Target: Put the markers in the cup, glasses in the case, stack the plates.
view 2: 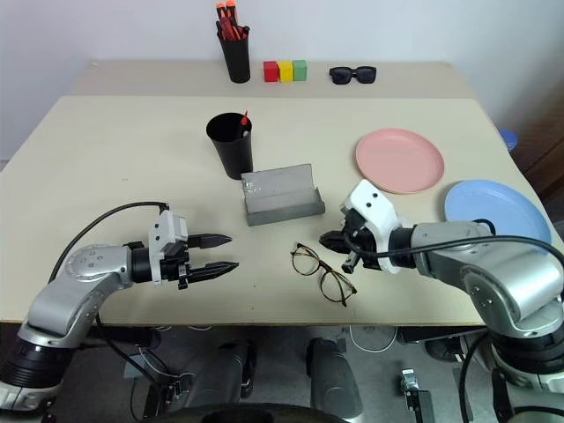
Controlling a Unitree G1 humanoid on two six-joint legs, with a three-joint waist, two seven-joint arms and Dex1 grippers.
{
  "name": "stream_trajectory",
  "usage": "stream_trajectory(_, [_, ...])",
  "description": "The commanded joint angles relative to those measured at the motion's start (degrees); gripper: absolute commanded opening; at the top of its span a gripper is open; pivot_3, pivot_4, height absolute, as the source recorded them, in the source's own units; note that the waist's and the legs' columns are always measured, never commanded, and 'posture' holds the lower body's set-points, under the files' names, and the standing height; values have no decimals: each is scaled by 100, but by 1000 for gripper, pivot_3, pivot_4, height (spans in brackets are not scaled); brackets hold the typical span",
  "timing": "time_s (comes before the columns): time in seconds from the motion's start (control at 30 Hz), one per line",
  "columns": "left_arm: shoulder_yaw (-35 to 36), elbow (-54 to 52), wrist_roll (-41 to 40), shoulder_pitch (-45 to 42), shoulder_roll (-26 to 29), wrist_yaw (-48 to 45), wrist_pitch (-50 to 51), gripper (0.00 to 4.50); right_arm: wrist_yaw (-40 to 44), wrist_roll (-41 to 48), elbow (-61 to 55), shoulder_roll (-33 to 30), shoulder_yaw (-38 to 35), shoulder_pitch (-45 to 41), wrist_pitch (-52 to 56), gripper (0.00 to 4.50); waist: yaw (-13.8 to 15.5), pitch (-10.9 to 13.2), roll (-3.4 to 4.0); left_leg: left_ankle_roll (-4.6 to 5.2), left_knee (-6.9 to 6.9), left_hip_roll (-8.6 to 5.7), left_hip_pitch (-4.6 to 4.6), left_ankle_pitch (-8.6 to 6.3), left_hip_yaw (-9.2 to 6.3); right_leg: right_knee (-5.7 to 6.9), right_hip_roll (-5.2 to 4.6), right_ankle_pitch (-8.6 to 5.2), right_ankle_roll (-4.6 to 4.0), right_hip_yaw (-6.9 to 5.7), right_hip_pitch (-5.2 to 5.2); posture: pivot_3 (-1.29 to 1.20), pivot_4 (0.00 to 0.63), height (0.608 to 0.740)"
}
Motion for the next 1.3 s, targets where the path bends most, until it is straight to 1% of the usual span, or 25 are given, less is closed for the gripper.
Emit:
stream_trajectory(0.03, [-142,-472,-121,81,-49,-39,-82,2831,-12,5,-104,-41,69,132,-45,1748,-2,0,0,0,0,0,0,0,0,1,0,0,0,0,0,0,150,740])
stream_trajectory(0.07, [-186,-543,-137,99,-69,-19,-61,2831,-164,-3,-30,57,60,124,66,2412,-3,0,0,0,1,1,0,0,0,1,0,0,-1,1,0,0,150,740])
stream_trajectory(0.1, [-230,-618,-148,114,-97,22,-30,2831,-313,-7,60,164,34,104,174,2768,-9,0,0,0,2,1,0,0,0,2,0,1,-1,1,0,0,150,740])
stream_trajectory(0.17, [-288,-712,-149,117,-141,92,29,2831,-466,-14,148,273,19,82,265,3638,-7,-1,-1,0,2,3,3,0,2,2,2,1,-3,2,1,0,150,740])
stream_trajectory(0.57, [-426,-953,-281,-202,-223,223,484,2831,-700,-37,261,403,184,202,466,3638,-5,0,1,0,2,1,2,0,3,2,4,0,-3,2,-1,0,150,740])
stream_trajectory(0.67, [-439,-942,-299,-196,-195,225,476,2831,-705,-46,258,384,242,227,509,2818,-10,0,1,0,1,1,2,0,2,2,5,0,-3,2,-2,0,150,740])
stream_trajectory(0.7, [-440,-937,-301,-195,-189,225,473,2831,-707,-43,253,384,247,227,524,2409,-9,0,1,0,1,1,2,0,2,2,6,0,-4,2,-2,0,150,740])
stream_trajectory(0.83, [-440,-947,-315,-184,-181,247,480,2831,-686,7,190,362,218,221,586,364,-7,0,1,0,1,1,1,0,2,2,5,-1,-4,2,-2,0,150,740])
stream_trajectory(0.87, [-439,-950,-319,-178,-177,250,480,2831,-681,25,175,355,199,212,604,55,-6,0,0,0,1,1,2,0,2,2,5,-1,-4,2,-1,0,150,740])
stream_trajectory(1.0, [-428,-935,-331,-161,-168,263,479,2831,-647,49,110,289,147,181,621,55,-6,0,0,0,2,1,2,0,2,1,5,-1,-3,2,-1,0,150,740])
stream_trajectory(1.13, [-309,-848,-377,-110,-184,326,490,2831,-381,92,-112,12,73,62,396,55,-4,1,1,0,2,1,1,0,2,1,4,-1,-4,2,-1,0,150,740])
stream_trajectory(1.23, [-32,-707,-469,-8,-147,412,508,2831,19,143,-325,-290,-21,-335,-9,55,-19,2,2,0,2,1,1,0,3,1,4,-1,-3,2,-4,0,150,740])
stream_trajectory(1.3, [67,-581,-385,77,-88,436,435,2831,176,-22,-310,-423,67,-682,-351,55,-41,3,5,0,0,4,1,0,6,3,7,-3,0,3,-10,0,150,740])
